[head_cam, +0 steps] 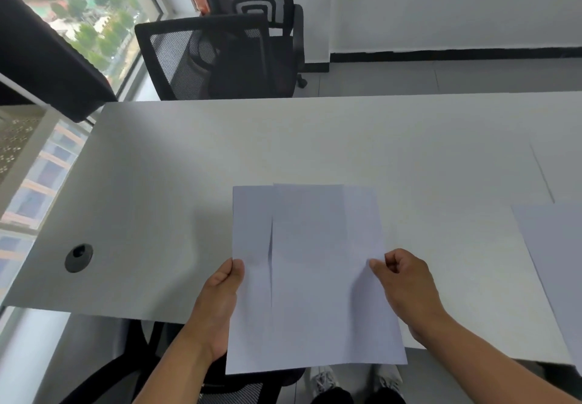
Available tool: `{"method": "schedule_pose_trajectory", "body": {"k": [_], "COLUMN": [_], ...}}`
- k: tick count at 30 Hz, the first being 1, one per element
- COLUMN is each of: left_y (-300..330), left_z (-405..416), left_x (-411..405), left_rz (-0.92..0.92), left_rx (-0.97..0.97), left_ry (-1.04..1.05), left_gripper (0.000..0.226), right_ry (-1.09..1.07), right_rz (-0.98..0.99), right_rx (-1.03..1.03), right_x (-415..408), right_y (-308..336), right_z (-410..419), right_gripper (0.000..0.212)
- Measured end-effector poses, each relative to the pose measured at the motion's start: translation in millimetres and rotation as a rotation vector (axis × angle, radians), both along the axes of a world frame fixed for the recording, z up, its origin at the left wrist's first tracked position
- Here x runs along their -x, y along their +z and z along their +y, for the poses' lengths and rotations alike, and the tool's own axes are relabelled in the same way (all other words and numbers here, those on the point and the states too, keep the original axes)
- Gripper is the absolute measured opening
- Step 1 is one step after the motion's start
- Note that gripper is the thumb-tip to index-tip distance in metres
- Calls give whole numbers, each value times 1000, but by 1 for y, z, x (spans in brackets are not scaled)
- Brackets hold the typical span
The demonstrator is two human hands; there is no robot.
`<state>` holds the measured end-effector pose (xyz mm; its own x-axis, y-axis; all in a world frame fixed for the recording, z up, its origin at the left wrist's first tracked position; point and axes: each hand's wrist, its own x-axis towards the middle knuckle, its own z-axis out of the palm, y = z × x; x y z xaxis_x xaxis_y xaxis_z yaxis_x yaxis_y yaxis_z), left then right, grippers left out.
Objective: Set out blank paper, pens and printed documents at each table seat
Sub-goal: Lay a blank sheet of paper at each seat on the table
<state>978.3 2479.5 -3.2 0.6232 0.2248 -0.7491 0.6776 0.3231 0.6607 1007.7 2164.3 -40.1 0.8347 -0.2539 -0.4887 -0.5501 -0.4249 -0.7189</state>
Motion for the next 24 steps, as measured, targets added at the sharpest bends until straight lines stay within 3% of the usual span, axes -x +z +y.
{"method": "schedule_pose_trajectory", "body": {"k": [7, 11, 16, 21, 24], "left_y": [19, 26, 26, 33, 32], "left_z": [34, 46, 55, 59, 60], "left_x": [2, 8, 19, 25, 28], "left_rz": [-58, -45, -57, -152, -185], "left_rx": [-53, -47, -52, -87, -59], "left_ry": [40, 79, 112, 130, 102], "left_gripper": [17, 27, 20, 60, 61], "right_ry": [81, 96, 132, 148, 170], "right_rz": [33, 64, 94, 113, 108], "right_rx": [251, 327, 431, 473, 483], "right_x": [-5, -2, 0, 4, 6], "right_y": [-2, -6, -10, -12, -11], "right_z": [-2, 1, 4, 7, 8], "right_gripper": [29, 28, 29, 28, 28]}}
